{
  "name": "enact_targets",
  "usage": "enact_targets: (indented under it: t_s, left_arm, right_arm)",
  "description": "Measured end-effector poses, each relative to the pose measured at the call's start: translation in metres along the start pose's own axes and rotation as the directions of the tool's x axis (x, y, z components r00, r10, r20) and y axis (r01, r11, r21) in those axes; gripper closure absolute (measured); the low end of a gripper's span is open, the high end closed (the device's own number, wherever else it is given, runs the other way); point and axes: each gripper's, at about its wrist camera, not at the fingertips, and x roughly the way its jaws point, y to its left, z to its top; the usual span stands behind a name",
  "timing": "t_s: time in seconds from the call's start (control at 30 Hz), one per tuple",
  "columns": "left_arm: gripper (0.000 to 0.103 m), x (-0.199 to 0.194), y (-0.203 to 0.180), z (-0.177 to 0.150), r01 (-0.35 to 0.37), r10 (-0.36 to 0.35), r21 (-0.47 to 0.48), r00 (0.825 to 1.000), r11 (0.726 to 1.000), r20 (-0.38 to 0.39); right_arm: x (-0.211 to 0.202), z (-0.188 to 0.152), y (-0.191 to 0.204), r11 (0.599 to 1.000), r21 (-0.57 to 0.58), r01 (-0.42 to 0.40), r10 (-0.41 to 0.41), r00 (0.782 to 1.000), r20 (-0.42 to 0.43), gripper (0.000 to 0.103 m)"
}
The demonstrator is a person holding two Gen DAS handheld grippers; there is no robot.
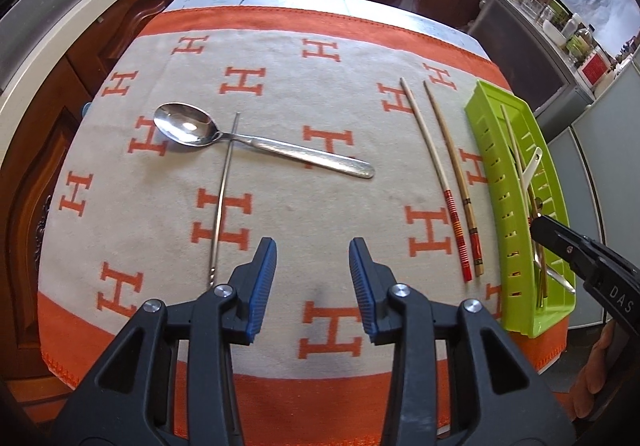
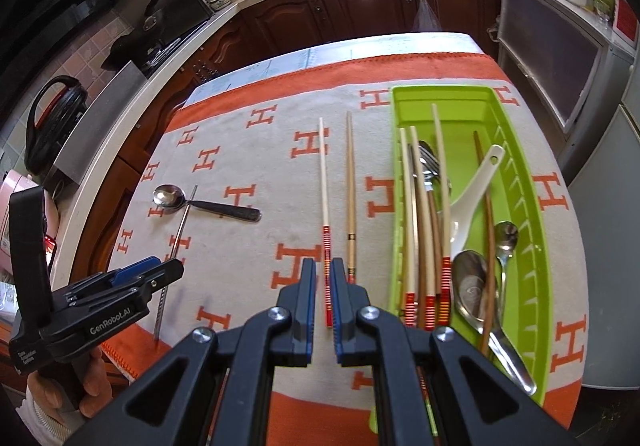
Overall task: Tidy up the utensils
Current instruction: 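Lift both open tools out of the tray back over the blanket, then grasp the large steel spoon by its handle with the right tool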
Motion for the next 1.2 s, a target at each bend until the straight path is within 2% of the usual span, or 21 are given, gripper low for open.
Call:
enact_targets:
  t_s: [0.53,0.97,1.03,1.1,1.2]
  left_arm:
    - [0.069,-0.001,0.047,0.009,-0.04,0.041,-0.063,0.999,0.997,0.027]
    - [0.068,-0.016,0.086,0.041,-0.109,0.117,-0.099,0.99,0.989,0.076]
    - [0.068,-0.015,0.09,0.046,-0.128,0.135,-0.095,0.988,0.987,0.077]
    - [0.068,-0.013,0.095,0.049,-0.146,0.152,-0.088,0.986,0.985,0.073]
    - [0.068,-0.005,0.106,0.051,-0.173,0.179,-0.093,0.982,0.981,0.058]
  right_arm:
    - [0.024,0.014,0.065,0.987,-0.163,-0.013,0.007,0.999,-0.037,0.096]
    - [0.037,0.063,0.118,0.956,-0.29,-0.04,0.031,0.999,-0.034,0.096]
    - [0.043,0.071,0.122,0.952,-0.301,-0.048,0.038,0.999,-0.039,0.094]
    - [0.052,0.078,0.127,0.948,-0.312,-0.061,0.048,0.998,-0.05,0.081]
    - [0.071,0.085,0.131,0.938,-0.338,-0.069,0.048,0.996,-0.07,0.076]
